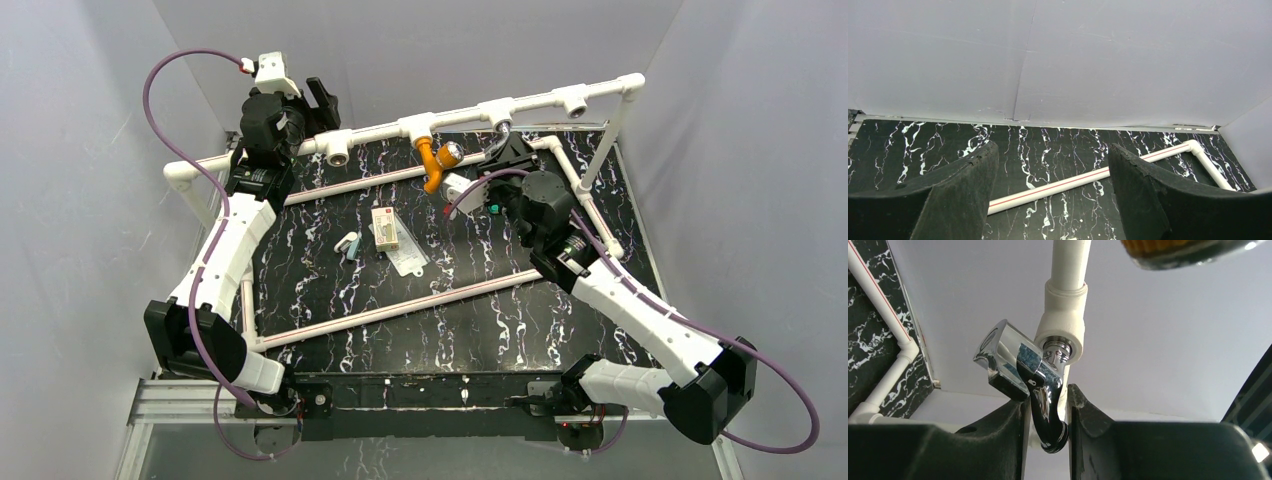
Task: Install the water faucets
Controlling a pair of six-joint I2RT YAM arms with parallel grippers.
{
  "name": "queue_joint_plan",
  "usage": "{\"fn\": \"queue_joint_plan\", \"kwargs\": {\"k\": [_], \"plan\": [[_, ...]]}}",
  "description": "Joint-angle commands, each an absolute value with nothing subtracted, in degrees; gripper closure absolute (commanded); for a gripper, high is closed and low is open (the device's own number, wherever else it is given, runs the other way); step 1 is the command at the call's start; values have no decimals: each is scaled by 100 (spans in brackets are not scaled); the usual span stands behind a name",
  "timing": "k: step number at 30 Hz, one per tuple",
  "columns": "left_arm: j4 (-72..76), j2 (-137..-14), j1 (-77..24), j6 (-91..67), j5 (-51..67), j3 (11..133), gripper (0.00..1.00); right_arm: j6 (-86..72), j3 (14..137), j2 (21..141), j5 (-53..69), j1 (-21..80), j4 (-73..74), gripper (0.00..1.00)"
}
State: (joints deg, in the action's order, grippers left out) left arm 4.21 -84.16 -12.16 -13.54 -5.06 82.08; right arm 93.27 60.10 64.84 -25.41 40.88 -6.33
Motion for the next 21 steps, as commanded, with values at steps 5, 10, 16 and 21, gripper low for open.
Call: {"fn": "queue_joint_plan", "kwargs": {"k": [5,10,16,21], "plan": [[-1346,-8969,-1168,-1257,-405,7597,23,7027,5641,6213,-2169,4035,-1542,99],[-1346,-8968,-1169,-1248,-418,7601,23,5804,5444,6106,-2039,4029,-2058,99],[-1354,-8964,-1169,-1239,-423,7610,23,4339,5458,6124,-2025,4023,-2628,99],[-1370,-8965,-1155,-1232,-430,7606,23,3096,5598,6178,-2306,3984,-3008,99]]}}
